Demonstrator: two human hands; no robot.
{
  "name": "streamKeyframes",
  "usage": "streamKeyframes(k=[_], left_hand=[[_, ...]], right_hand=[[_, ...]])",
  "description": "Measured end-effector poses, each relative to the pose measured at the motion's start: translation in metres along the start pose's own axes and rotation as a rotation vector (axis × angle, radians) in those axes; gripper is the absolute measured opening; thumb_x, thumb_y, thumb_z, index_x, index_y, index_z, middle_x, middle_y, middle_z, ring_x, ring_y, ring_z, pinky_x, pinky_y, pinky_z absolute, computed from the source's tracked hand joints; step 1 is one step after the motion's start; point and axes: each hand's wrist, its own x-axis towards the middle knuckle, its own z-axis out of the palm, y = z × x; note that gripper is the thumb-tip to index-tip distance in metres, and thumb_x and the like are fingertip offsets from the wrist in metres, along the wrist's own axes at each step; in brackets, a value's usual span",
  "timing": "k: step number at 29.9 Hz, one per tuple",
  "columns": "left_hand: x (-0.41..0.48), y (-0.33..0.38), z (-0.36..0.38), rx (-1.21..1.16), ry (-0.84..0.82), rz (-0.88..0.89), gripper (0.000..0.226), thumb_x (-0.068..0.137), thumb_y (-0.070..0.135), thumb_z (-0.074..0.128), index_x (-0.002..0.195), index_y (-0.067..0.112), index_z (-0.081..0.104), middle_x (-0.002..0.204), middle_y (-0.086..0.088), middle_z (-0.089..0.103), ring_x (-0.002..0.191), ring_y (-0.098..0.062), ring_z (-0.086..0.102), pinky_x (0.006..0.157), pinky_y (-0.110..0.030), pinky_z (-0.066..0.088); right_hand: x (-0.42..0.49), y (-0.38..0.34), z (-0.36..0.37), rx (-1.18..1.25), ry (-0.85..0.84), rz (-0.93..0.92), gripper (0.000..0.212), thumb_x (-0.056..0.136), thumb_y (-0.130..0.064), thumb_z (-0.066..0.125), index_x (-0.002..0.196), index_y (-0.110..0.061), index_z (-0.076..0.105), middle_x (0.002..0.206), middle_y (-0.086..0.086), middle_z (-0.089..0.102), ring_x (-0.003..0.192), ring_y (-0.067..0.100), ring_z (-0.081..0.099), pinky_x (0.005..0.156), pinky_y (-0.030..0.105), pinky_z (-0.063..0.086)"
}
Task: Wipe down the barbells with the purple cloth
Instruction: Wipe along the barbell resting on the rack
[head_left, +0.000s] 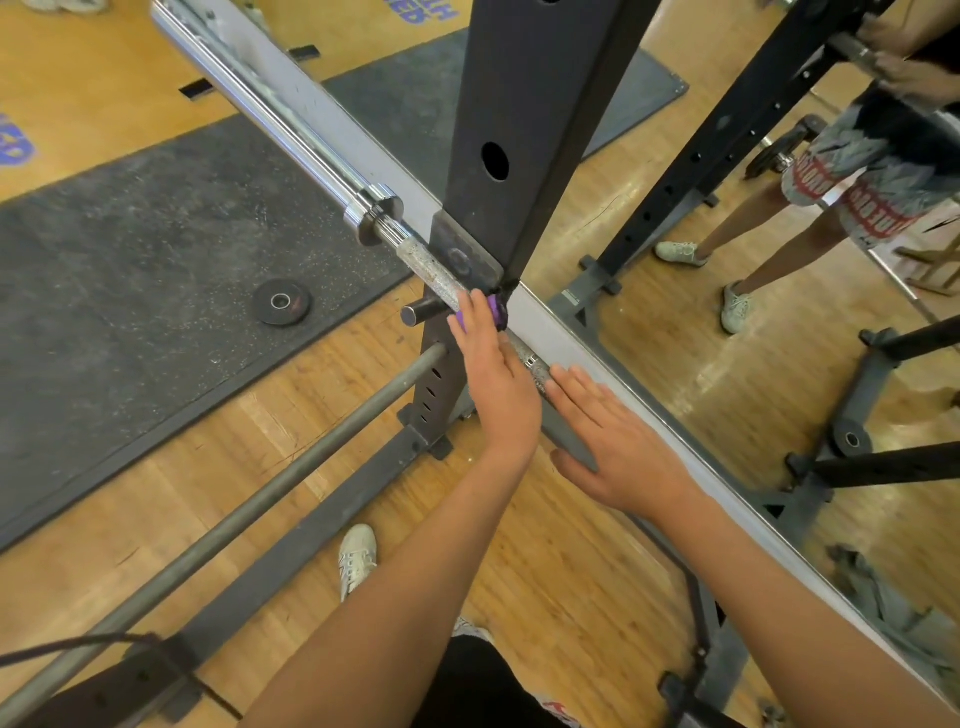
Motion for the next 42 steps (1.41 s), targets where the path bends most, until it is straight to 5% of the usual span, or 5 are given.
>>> streamKeyframes(k=[21, 27, 32, 38, 42], left_hand=[[-0.013, -0.018, -0.016, 0.185, -0.149, 0.155, 0.059, 0.107, 0.003, 0.034, 0.16, 0.026, 0.018, 0.165, 0.019, 0.006, 0.154, -0.008, -0.009, 0.124, -0.026, 0.009], [0.019, -0.03, -0.049, 0.494, -0.324, 0.426, 0.067, 0.097, -0.015, 0.039, 0.158, 0.011, 0.027, 0.166, -0.003, 0.016, 0.154, -0.028, -0.002, 0.126, -0.049, 0.014], [0.044, -0.031, -0.071, 0.67, -0.354, 0.535, 0.07, 0.097, -0.013, 0.046, 0.158, 0.014, 0.027, 0.166, 0.001, 0.012, 0.155, -0.026, -0.003, 0.125, -0.036, 0.002], [0.045, -0.034, -0.074, 0.749, -0.47, 0.614, 0.083, 0.089, -0.022, 0.039, 0.16, 0.017, 0.021, 0.168, 0.0, 0.005, 0.156, -0.027, -0.007, 0.125, -0.028, -0.002], [0.049, -0.05, -0.08, 0.77, -0.572, 0.748, 0.08, 0.084, -0.012, 0.028, 0.159, 0.014, 0.024, 0.168, -0.005, 0.013, 0.155, -0.034, 0.0, 0.116, -0.06, 0.032]], right_hand=[[0.0, 0.001, 0.012, -0.072, 0.209, 0.046, 0.051, 0.107, -0.026, 0.036, 0.157, -0.021, 0.034, 0.163, 0.001, 0.031, 0.15, 0.021, 0.031, 0.115, 0.043, 0.04], [0.009, -0.06, 0.032, -0.051, 0.334, 0.518, 0.05, 0.105, -0.029, 0.035, 0.154, -0.02, 0.037, 0.16, 0.007, 0.039, 0.15, 0.032, 0.03, 0.119, 0.054, 0.029], [0.028, -0.078, 0.026, 0.23, 0.515, 0.926, 0.045, 0.108, -0.032, 0.031, 0.139, -0.014, 0.058, 0.152, 0.004, 0.05, 0.148, 0.024, 0.033, 0.125, 0.046, 0.015], [0.039, -0.083, 0.029, 0.046, 0.601, 0.985, 0.031, 0.106, -0.029, 0.04, 0.113, -0.019, 0.069, 0.104, -0.001, 0.07, 0.104, 0.023, 0.059, 0.109, 0.049, 0.036], [0.039, -0.084, 0.036, -0.027, 0.658, 0.971, 0.027, 0.105, -0.028, 0.043, 0.115, -0.017, 0.067, 0.108, 0.002, 0.068, 0.106, 0.026, 0.058, 0.108, 0.05, 0.037]])
